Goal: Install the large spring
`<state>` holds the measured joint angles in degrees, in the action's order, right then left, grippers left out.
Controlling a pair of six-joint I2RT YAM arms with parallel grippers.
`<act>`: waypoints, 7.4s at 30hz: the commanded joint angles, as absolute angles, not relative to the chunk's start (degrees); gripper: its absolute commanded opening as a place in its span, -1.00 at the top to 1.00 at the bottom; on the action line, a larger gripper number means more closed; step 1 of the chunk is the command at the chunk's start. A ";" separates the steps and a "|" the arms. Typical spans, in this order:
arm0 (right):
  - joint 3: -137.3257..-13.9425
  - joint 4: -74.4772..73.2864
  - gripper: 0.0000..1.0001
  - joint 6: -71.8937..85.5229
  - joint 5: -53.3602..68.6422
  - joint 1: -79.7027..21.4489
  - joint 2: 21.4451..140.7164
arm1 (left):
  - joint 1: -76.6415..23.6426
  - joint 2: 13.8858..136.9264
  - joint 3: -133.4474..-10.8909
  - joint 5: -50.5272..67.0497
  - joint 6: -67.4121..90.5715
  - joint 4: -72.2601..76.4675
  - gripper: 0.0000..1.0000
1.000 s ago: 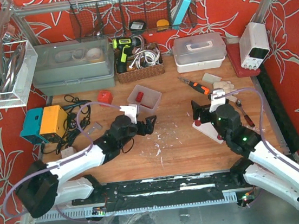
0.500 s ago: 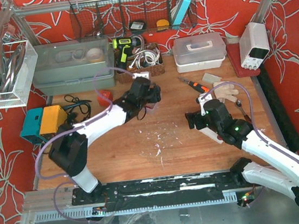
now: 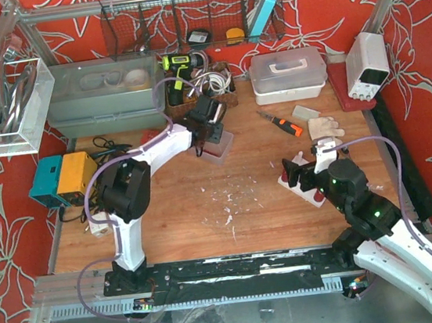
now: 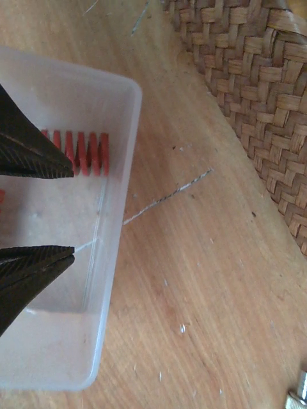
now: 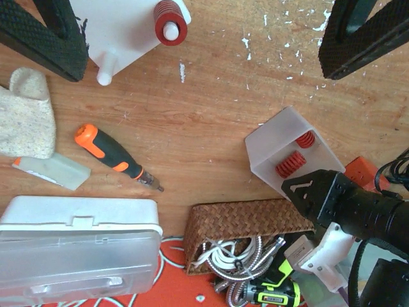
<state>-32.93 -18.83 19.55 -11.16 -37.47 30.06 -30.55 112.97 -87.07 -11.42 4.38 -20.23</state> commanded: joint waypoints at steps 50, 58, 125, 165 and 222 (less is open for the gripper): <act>-30.51 -18.58 -0.98 19.10 -19.54 -37.45 27.84 | -26.36 120.64 -91.44 -8.70 -1.41 -25.78 0.64; -34.80 -20.89 -0.98 20.49 -18.18 -37.41 34.92 | -26.45 111.19 -86.12 -4.40 -1.78 -15.12 0.78; -46.20 -23.44 1.00 29.44 1.31 -37.22 49.16 | -49.26 75.16 -31.11 3.47 -9.02 40.34 -1.00; -40.10 -37.81 1.00 38.07 -14.78 -7.29 53.28 | -50.16 74.77 -29.34 -14.77 0.54 32.95 -1.00; -41.93 -27.66 -0.87 26.90 -11.29 -24.91 47.25 | -41.71 90.04 -72.75 -32.08 56.92 -24.16 -0.65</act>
<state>-44.01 -28.99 27.29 -7.88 -24.27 49.43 -44.07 84.86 -62.52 -30.81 38.92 -2.96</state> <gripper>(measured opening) 0.931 0.866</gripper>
